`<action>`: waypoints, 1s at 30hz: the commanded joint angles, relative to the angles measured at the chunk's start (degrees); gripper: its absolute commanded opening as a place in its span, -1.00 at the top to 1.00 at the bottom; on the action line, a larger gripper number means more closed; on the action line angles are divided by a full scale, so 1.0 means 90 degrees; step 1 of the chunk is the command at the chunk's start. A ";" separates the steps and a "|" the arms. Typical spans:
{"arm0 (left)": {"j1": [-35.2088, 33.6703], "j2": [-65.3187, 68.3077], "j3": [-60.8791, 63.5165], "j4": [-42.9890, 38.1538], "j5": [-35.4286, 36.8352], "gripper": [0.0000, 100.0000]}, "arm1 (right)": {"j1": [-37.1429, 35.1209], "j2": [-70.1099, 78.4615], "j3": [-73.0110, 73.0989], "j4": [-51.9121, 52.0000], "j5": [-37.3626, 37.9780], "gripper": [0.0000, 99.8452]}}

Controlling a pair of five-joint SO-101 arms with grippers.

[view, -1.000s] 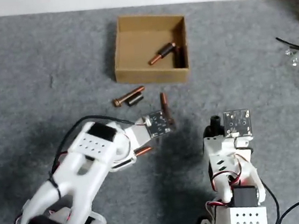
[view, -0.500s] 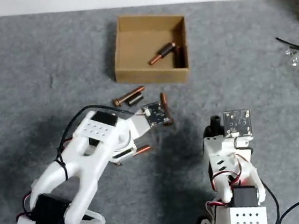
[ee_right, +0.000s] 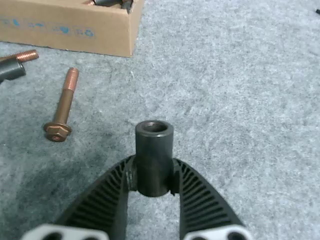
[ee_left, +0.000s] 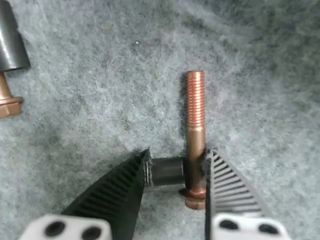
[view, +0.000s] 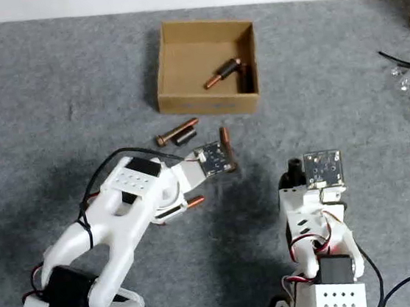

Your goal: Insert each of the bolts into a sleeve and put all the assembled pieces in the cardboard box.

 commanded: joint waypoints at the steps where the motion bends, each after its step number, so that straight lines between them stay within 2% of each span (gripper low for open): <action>1: -0.0122 0.0024 0.0015 0.0000 0.0020 0.65 | 0.0073 -0.0034 0.0083 -0.0230 0.0098 0.99; 13: -0.0347 0.0024 0.0044 0.0000 0.0020 0.67 | 0.0073 -0.0034 0.0083 -0.0230 0.0098 0.99; 19: -0.0337 0.0024 0.0132 0.0000 0.0010 1.00 | 0.0073 -0.0034 0.0093 -0.0230 0.0107 0.99; 30: -0.0327 0.0024 0.0161 0.0000 0.0029 0.99 | 0.0073 -0.0034 0.0093 -0.0230 0.0107 0.99</action>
